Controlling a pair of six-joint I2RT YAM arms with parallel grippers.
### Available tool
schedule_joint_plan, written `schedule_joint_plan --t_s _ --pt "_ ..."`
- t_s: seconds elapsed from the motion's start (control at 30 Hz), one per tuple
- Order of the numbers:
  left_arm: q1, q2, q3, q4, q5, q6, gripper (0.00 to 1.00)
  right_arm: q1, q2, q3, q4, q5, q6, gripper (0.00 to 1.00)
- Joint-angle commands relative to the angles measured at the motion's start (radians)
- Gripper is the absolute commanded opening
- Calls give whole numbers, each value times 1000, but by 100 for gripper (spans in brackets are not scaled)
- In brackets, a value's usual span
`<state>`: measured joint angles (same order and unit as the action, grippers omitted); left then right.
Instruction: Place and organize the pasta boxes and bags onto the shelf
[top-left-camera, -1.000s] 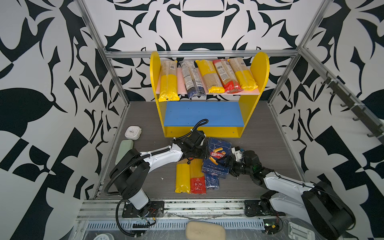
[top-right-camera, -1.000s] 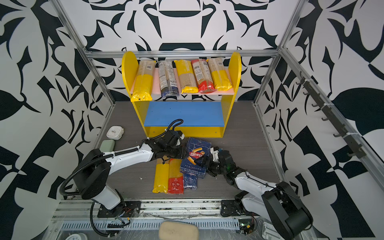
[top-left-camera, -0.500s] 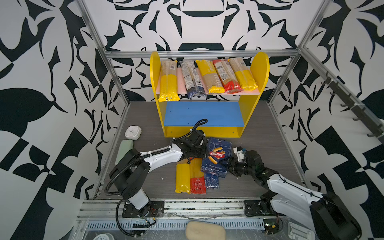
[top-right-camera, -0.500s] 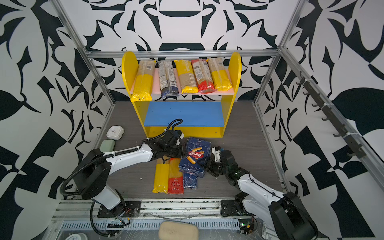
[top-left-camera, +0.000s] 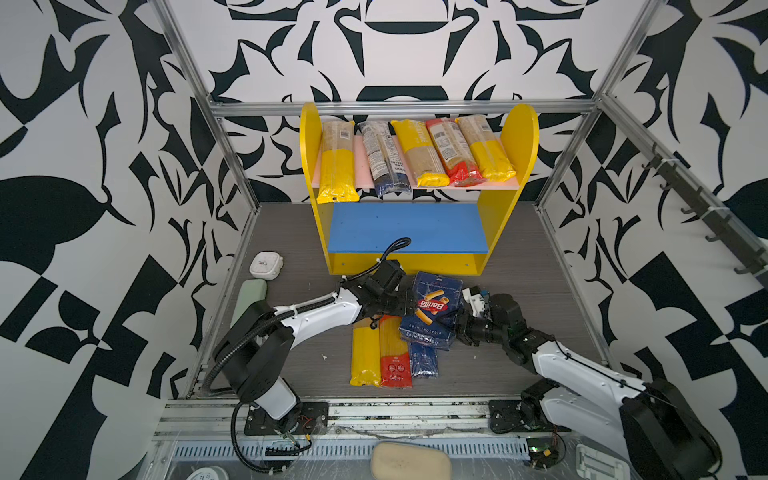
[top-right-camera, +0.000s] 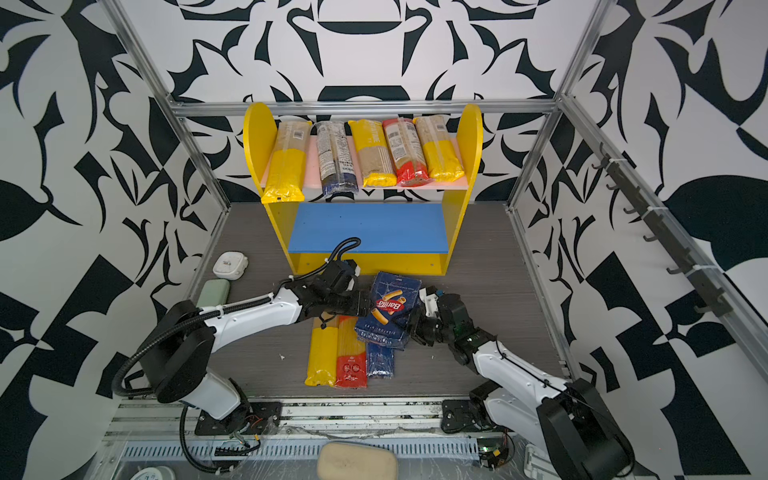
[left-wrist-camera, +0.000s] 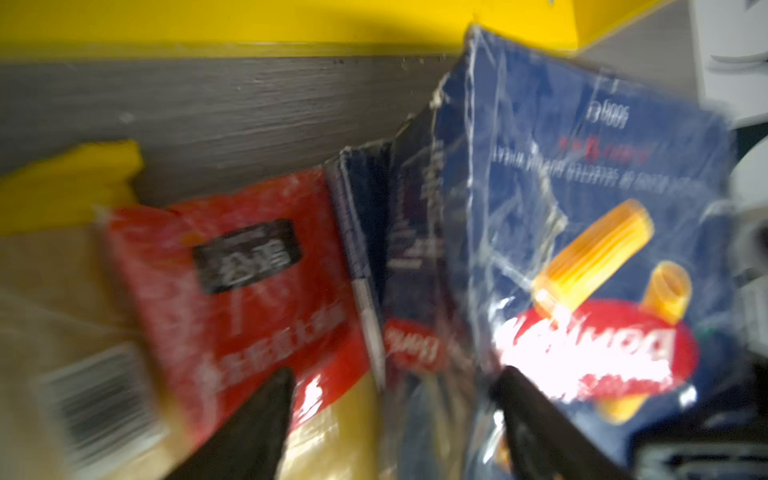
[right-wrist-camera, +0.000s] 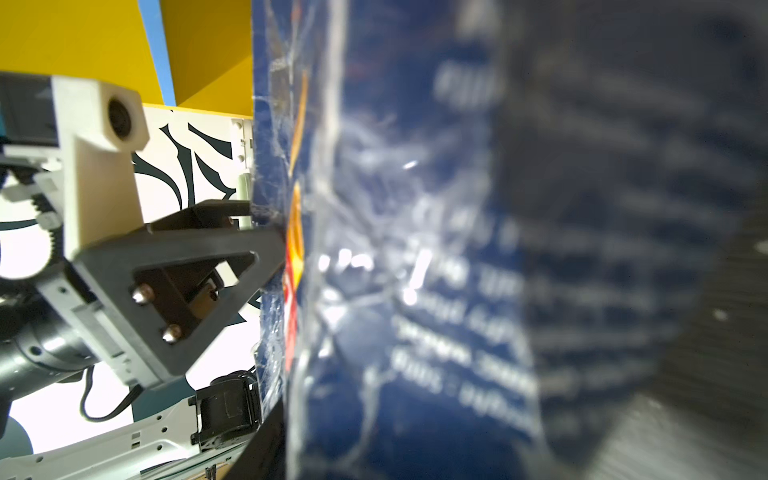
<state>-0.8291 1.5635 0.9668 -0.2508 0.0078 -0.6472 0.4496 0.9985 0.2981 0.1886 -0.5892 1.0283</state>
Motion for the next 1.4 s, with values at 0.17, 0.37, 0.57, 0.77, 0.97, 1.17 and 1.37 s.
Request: schedule_joint_plan --t_s 0.17,0.37,0.57,0.77,0.97,1.17,1.37 --pt "8 -257 -8 -258 -146 26 99 3 -87 101 -24 -27 -36 37" --pt "7 -443 11 -415 -221 18 99 4 -139 151 -66 -47 -40 35" --pt "5 -593 7 -558 -273 8 99 3 -177 265 -183 -57 -86 35" --pt "6 -694 14 -688 -347 -5 99 6 -138 395 -245 -66 -135 35" --pt "7 -749 45 -756 -396 0 99 12 -22 508 -222 -76 -169 35" --pt "7 -799 51 -799 -445 -5 99 23 134 628 -171 -84 -197 35" --pt "7 -828 50 -805 -471 -12 99 29 324 797 -140 -100 -232 34"
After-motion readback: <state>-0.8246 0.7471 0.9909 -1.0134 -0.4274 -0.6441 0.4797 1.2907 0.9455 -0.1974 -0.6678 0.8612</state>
